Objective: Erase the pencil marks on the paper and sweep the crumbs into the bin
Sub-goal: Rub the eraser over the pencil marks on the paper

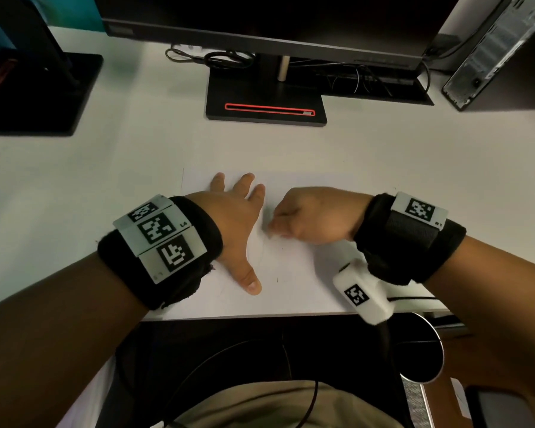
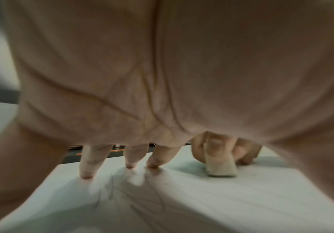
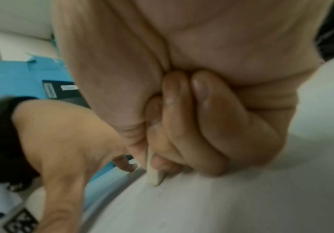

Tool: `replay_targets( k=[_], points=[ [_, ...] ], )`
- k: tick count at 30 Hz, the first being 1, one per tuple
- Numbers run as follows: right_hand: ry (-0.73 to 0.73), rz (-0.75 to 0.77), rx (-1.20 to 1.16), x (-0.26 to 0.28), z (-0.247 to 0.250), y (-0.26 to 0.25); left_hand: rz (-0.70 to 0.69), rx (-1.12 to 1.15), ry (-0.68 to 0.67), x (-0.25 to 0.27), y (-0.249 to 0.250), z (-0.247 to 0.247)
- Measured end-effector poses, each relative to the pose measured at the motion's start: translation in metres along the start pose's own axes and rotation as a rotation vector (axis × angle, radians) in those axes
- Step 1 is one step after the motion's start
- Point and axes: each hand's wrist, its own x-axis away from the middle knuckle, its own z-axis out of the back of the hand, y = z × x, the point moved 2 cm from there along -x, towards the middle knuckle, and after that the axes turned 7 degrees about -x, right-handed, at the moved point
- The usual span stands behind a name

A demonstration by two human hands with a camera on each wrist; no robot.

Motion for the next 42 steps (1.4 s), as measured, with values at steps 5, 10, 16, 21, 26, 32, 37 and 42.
replay_targets(
  k=[5, 10, 16, 21, 26, 32, 37, 42],
  points=[
    [0.102, -0.048, -0.068, -0.003, 0.018, 0.005, 0.001, 0.0, 0.001, 0.001, 0.001, 0.001],
    [0.006, -0.014, -0.025, -0.005, 0.002, -0.002, 0.003, -0.008, 0.008, 0.001, 0.001, 0.001],
    [0.103, -0.027, -0.023, -0.012, 0.013, -0.001, 0.005, 0.015, -0.002, 0.0, 0.0, 0.001],
    [0.103, -0.069, -0.097, -0.015, 0.021, 0.002, 0.005, 0.014, 0.005, 0.001, 0.001, 0.002],
    [0.036, -0.054, -0.092, -0.019, 0.012, -0.004, 0.014, 0.025, 0.011, 0.002, 0.001, 0.001],
    [0.121, -0.081, -0.084, -0.023, 0.025, -0.002, 0.084, 0.065, -0.011, 0.003, 0.0, 0.001],
    [0.086, -0.097, -0.141, -0.024, 0.025, 0.001, 0.099, 0.074, -0.023, 0.002, 0.0, 0.001],
    [0.073, -0.086, -0.096, -0.024, 0.02, -0.004, 0.128, 0.006, 0.001, 0.005, -0.002, -0.004]
  ],
)
